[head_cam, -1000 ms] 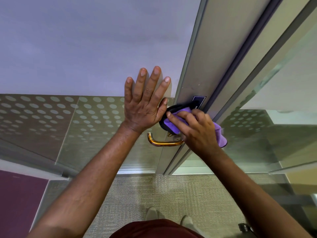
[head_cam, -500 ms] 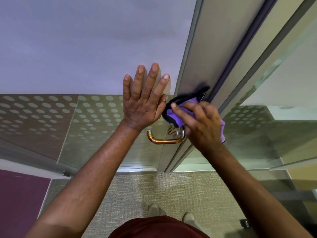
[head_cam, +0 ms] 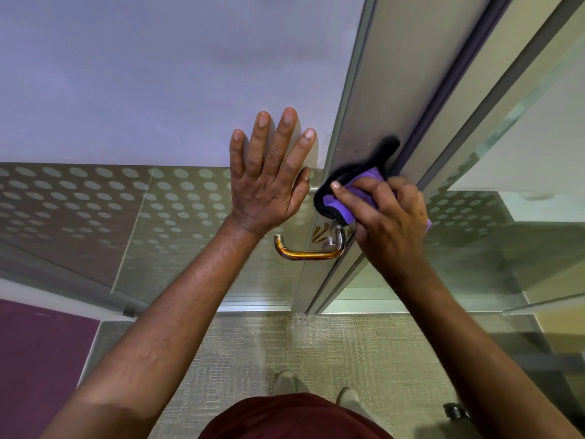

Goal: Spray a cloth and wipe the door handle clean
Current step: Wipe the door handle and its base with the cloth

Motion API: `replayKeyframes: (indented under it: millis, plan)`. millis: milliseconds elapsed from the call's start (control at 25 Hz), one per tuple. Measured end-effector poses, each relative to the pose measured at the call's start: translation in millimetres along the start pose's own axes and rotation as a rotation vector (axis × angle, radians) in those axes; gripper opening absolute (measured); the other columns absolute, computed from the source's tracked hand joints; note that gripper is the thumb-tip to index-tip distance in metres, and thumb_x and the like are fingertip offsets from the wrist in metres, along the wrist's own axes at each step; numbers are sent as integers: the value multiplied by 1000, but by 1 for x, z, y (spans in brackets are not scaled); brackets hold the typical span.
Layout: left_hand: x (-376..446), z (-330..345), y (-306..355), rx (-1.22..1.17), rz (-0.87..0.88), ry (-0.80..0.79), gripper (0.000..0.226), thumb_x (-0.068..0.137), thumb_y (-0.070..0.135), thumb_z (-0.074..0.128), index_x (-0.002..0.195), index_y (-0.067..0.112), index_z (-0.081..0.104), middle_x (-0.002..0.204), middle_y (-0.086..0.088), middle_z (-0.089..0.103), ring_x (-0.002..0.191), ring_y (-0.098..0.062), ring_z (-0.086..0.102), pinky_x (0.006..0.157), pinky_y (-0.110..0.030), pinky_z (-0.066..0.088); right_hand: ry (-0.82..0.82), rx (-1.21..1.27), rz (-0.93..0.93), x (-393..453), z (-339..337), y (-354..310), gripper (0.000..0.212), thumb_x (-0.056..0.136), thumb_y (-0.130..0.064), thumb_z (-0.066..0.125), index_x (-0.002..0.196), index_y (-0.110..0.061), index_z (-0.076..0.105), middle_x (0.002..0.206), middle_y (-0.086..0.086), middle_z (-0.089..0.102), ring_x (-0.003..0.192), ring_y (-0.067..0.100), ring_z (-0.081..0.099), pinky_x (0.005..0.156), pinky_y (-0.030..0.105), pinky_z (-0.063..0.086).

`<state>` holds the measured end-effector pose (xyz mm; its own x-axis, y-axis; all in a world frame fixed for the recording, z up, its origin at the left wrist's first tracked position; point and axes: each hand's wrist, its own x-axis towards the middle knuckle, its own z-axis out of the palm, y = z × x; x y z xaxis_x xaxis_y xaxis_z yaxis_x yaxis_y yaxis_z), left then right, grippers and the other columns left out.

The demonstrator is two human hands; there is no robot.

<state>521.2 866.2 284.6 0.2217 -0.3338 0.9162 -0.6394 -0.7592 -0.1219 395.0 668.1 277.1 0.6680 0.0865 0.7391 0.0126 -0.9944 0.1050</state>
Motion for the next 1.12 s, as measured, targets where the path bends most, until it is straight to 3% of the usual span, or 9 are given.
replayKeyframes:
  millis: [120, 240, 320, 400, 520, 640, 920, 1000, 1120]
  plan:
    - [0, 0, 0, -5, -13, 1, 63, 101, 37, 48, 157, 21, 27, 173, -4, 0, 159, -25, -6, 126, -51, 1, -59, 58, -77, -8, 14, -13, 49, 97, -20, 63, 144, -34, 58, 124, 3, 67, 104, 34, 55, 75, 42, 43]
    - [0, 0, 0, -5, -10, 9, 63, 100, 35, 50, 157, 20, 27, 172, -1, -5, 159, -25, -6, 126, -51, 1, -148, 37, -196, -24, 19, -12, 55, 94, -12, 68, 144, -33, 59, 125, 0, 68, 111, 30, 47, 73, 40, 37]
    - [0, -1, 0, -8, -5, 7, 63, 100, 36, 49, 157, 20, 26, 172, -1, -7, 159, -25, -6, 126, -50, 1, -179, -24, -181, -26, 11, -5, 51, 93, -15, 63, 139, -36, 63, 125, -2, 68, 112, 30, 44, 74, 40, 35]
    - [1, 0, 0, 0, 0, 10, 63, 101, 37, 48, 157, 21, 26, 172, -1, -6, 159, -25, -6, 126, -50, 1, -127, -46, -90, -16, -3, 2, 46, 93, -20, 57, 133, -39, 67, 125, -4, 69, 111, 31, 46, 77, 40, 36]
    - [1, 0, 0, -2, -8, 12, 62, 101, 38, 47, 157, 21, 26, 172, -1, -6, 159, -25, -6, 126, -50, 2, 43, 7, 59, 14, -17, 3, 51, 90, -12, 62, 134, -38, 67, 125, -4, 70, 100, 35, 59, 80, 41, 44]
    - [-1, 0, 0, -14, -12, 15, 62, 101, 38, 47, 157, 21, 27, 172, -1, -6, 159, -25, -6, 126, -50, 1, 125, 35, 107, 17, -10, -6, 56, 89, -11, 64, 138, -36, 63, 123, -1, 70, 102, 33, 58, 81, 43, 47]
    - [0, -1, 0, -12, -4, -1, 63, 101, 38, 47, 158, 22, 25, 172, 0, -7, 159, -25, -6, 126, -50, 1, -247, -71, -29, -46, 10, -11, 49, 87, -16, 66, 131, -35, 69, 117, -4, 69, 107, 28, 42, 74, 37, 38]
    - [0, -1, -1, -20, -9, -3, 63, 101, 38, 47, 158, 22, 25, 172, 0, -7, 159, -24, -7, 126, -50, 1, -207, -39, 9, -28, -3, -9, 48, 89, -17, 59, 132, -36, 68, 120, -6, 69, 105, 28, 46, 76, 39, 39]
    - [0, -3, -1, -21, -15, -13, 62, 102, 38, 47, 158, 22, 25, 172, 1, -9, 159, -24, -8, 126, -50, 0, -27, -41, 136, 4, -21, -2, 54, 87, -13, 64, 136, -35, 65, 127, -8, 68, 103, 31, 56, 82, 40, 44]
